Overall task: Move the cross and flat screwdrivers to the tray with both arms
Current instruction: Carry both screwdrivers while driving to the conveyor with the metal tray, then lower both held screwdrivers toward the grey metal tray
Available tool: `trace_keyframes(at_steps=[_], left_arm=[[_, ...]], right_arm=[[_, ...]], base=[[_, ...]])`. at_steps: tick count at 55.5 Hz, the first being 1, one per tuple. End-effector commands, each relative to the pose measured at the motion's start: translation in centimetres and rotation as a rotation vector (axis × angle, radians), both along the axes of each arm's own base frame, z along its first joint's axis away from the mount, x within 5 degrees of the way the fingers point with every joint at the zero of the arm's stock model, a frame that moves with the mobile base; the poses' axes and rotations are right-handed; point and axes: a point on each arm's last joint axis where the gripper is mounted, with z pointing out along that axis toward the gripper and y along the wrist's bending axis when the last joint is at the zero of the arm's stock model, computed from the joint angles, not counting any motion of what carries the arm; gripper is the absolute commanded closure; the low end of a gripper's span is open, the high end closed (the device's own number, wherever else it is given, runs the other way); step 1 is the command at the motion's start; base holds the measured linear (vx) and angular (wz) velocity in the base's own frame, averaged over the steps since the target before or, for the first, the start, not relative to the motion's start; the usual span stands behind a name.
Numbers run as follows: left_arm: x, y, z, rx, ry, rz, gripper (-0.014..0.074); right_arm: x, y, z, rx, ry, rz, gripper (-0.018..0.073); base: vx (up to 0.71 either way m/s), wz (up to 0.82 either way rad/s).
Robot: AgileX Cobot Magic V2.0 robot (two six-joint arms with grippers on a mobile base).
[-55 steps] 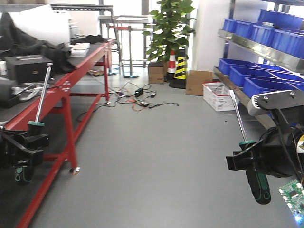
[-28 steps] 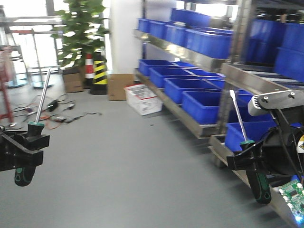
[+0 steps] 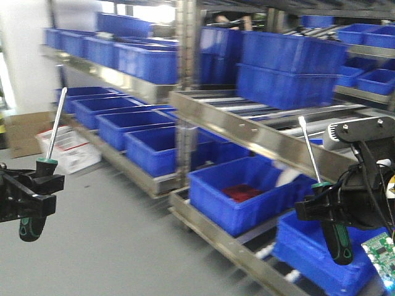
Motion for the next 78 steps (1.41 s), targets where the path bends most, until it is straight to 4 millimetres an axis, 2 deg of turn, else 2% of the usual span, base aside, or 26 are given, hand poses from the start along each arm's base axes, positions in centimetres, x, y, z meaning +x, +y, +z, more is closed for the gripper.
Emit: trace_keyframes(at_steps=[1, 45, 78], left_arm=[[-0.29, 0.25, 2.23, -0.044, -0.101, 0.039, 0.0596], [-0.29, 0.25, 2.23, -0.044, -0.102, 0.039, 0.0596], [-0.29, 0.25, 2.22, -0.044, -0.101, 0.039, 0.0596]], right_arm=[[-0.20, -0.17, 2.63, 0.026, -0.145, 0.002, 0.0567], [-0.20, -0.17, 2.63, 0.026, -0.145, 0.002, 0.0567], [-0.20, -0.17, 2.63, 0.026, -0.145, 0.002, 0.0567]], base=[[0.40, -0.75], [0.31, -0.81], [0.24, -0.28]])
